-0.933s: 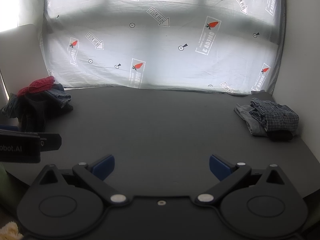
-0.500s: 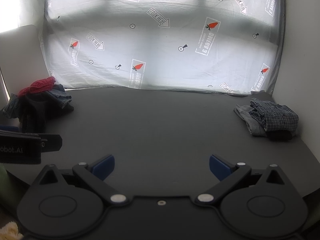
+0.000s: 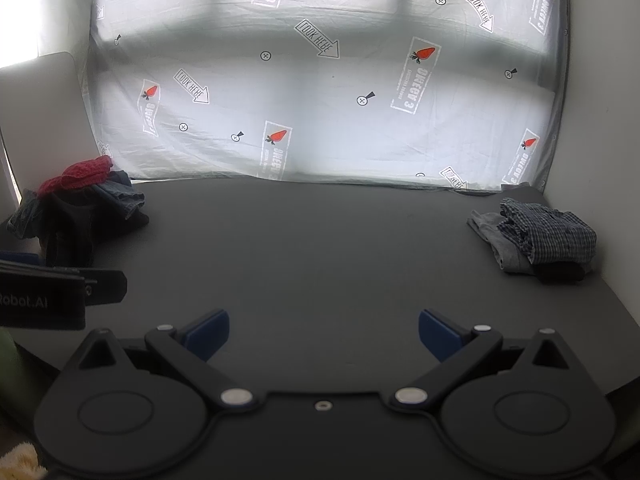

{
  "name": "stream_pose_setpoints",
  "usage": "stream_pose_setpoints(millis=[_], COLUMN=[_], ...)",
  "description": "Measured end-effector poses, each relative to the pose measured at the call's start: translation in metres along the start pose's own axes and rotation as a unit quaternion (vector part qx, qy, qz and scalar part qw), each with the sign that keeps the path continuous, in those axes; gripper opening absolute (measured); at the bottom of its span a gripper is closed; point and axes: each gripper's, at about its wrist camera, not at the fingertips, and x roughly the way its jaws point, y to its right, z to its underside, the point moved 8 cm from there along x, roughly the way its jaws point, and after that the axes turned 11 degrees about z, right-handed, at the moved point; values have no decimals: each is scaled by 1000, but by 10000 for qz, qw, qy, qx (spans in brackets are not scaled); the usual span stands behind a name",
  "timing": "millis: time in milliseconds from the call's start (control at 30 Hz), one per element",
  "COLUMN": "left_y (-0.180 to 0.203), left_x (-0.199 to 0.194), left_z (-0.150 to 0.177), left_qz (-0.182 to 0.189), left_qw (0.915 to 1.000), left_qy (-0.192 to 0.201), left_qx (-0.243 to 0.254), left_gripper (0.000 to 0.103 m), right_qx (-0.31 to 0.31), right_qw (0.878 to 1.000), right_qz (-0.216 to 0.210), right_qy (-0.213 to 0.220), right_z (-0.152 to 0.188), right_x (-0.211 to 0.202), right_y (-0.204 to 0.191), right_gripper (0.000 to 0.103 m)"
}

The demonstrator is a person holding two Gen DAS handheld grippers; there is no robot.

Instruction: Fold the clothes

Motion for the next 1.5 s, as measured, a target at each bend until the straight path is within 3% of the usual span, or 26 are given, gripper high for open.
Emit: stream_pose_setpoints(millis=[667, 867, 1033, 1300, 1400, 1500], left_y=[3, 4, 12, 32, 32, 28], left_x=[6, 8, 31, 65, 76, 77], left_z=[-3, 1, 6, -11, -30, -62], left_qz=[46, 52, 302, 334, 441, 374], left_qw=[10000, 9998, 9983, 9980, 9988, 9986], left_qy=[-37, -129, -498, -512, -205, 251], left_qx=[16, 152, 28, 149, -94, -271], left_gripper=[103, 103, 103, 103, 103, 103], right_qx=[6, 162, 158, 134, 236, 619], right_qw=[10000, 9994, 9988, 9977, 9973, 9936], right_qz=[84, -48, 61, -28, -184, -704], right_qy=[6, -288, -450, -659, -678, -633], right_z=[4, 13, 18, 5, -9, -34], right_x=[5, 9, 17, 60, 88, 120], right_y=[-4, -6, 2, 16, 20, 23], right_gripper=[102, 102, 102, 102, 102, 102])
